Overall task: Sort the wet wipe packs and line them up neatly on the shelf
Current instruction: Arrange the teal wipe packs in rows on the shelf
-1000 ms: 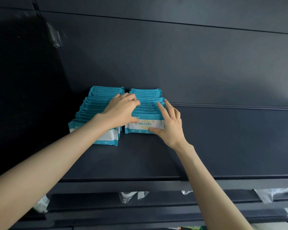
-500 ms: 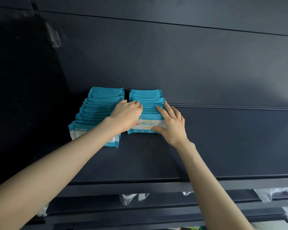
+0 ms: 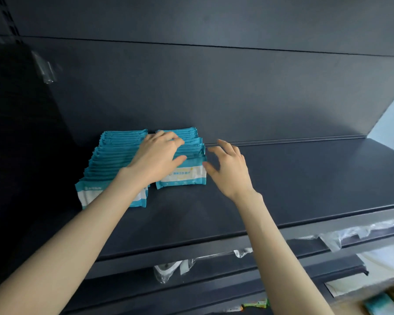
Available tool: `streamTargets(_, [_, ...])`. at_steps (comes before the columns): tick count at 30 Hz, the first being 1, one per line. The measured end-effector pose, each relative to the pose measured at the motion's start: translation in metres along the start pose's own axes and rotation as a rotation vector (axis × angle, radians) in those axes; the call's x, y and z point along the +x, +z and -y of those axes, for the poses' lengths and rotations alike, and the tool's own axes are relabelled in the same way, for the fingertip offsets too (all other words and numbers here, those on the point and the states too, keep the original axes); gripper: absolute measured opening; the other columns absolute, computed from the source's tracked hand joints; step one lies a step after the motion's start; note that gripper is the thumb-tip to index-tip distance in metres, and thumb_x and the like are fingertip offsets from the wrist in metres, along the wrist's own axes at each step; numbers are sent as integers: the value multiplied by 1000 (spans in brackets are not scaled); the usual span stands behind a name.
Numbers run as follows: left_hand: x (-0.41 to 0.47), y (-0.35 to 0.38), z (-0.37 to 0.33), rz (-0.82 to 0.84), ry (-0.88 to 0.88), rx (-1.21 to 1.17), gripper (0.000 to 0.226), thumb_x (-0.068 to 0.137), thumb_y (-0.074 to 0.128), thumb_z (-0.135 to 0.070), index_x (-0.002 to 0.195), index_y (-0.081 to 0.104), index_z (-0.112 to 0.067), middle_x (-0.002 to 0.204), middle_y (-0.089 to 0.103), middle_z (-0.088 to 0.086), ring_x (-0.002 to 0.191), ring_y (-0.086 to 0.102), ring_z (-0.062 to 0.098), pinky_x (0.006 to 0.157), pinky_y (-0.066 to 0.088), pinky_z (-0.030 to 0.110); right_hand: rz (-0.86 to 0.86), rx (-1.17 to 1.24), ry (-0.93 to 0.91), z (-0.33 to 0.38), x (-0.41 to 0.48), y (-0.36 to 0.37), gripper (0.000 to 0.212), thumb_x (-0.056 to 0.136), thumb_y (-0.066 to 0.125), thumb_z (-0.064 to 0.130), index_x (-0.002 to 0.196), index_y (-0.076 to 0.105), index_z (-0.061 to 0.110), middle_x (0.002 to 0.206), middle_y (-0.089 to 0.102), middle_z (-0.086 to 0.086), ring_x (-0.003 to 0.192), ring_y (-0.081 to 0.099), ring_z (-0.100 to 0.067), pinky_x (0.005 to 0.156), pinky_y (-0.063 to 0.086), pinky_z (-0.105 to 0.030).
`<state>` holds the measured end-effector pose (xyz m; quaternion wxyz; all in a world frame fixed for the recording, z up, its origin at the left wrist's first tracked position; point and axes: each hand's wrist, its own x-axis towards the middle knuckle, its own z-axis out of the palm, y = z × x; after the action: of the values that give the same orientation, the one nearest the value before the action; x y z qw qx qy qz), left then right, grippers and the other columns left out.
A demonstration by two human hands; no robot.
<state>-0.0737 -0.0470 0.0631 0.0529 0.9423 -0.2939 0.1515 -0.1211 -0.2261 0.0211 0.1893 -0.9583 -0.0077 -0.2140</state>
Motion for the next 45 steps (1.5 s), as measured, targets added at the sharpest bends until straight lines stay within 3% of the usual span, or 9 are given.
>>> streamTargets(6, [-19, 3, -64, -259, 108, -262, 37, 89, 57, -33, 116, 65, -10, 112, 66, 6, 106, 59, 30, 90, 44, 41, -272, 48, 65, -26, -60, -45, 29, 90, 62, 23, 116, 64, 10, 125, 61, -7, 110, 54, -32, 91, 41, -40])
streamTargets(12, [-51, 32, -174, -257, 218, -492, 37, 88, 52, -35, 115, 63, -11, 109, 65, 2, 99, 59, 24, 85, 49, 39, -347, -6, 228, -91, -166, -88, 30, 91, 57, 26, 116, 64, 11, 118, 64, -4, 107, 58, -28, 90, 46, -40])
streamTargets(20, [-124, 97, -354, 24, 334, -673, 45, 88, 43, -41, 116, 63, -13, 111, 65, 0, 100, 60, 21, 85, 50, 37, -268, -74, 514, -185, -351, -137, 28, 92, 60, 24, 119, 62, 17, 120, 63, 0, 110, 55, -22, 90, 48, -38])
streamTargets(23, [-153, 122, -411, 129, 366, -704, 40, 87, 50, -38, 114, 65, -11, 109, 66, 3, 99, 62, 25, 84, 51, 41, -229, -126, 633, -211, -413, -145, 26, 90, 63, 24, 116, 64, 17, 117, 65, -1, 108, 58, -23, 88, 48, -36])
streamTargets(30, [-199, 170, -501, 411, 468, -679, 38, 92, 58, -28, 128, 56, -15, 125, 58, 0, 117, 52, 21, 98, 35, 34, -127, -149, 901, -252, -526, -145, 26, 87, 68, 20, 112, 67, 12, 115, 67, -7, 104, 61, -29, 88, 50, -39])
streamTargets(37, [-177, 200, -555, 574, 561, -639, 41, 94, 55, -30, 132, 51, -18, 130, 54, -1, 121, 47, 19, 103, 31, 36, -114, -112, 1054, -296, -553, -145, 27, 89, 64, 20, 114, 65, 10, 117, 65, -7, 107, 59, -27, 90, 47, -38])
streamTargets(45, [-85, 258, -617, 696, 585, -645, 39, 95, 54, -28, 132, 52, -16, 129, 55, 1, 121, 48, 19, 103, 31, 36, -173, -48, 1203, -397, -512, -137, 28, 90, 63, 18, 117, 64, 9, 119, 64, -7, 111, 56, -27, 92, 45, -39])
